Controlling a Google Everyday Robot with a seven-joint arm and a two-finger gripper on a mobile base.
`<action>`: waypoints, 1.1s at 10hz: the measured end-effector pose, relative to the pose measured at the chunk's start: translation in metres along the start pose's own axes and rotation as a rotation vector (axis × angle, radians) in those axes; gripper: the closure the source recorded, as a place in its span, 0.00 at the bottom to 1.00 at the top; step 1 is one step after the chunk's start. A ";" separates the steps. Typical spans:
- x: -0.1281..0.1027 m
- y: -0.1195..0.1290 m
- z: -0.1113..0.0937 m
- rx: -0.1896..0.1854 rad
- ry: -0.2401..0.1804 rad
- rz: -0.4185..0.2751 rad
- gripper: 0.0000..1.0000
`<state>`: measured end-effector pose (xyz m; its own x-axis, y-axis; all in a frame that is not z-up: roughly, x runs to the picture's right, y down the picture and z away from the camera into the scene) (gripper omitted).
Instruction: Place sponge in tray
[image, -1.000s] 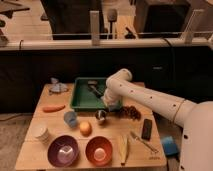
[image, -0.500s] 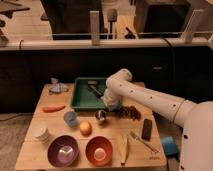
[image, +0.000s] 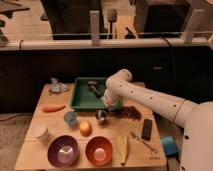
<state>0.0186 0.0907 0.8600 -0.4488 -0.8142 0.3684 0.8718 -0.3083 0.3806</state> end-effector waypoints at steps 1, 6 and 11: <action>-0.001 -0.002 0.000 0.002 0.001 -0.009 0.93; 0.008 -0.001 -0.020 -0.025 -0.030 0.007 0.92; 0.038 0.009 -0.038 0.000 -0.024 -0.011 0.97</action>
<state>0.0172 0.0384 0.8454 -0.4631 -0.7985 0.3846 0.8668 -0.3176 0.3844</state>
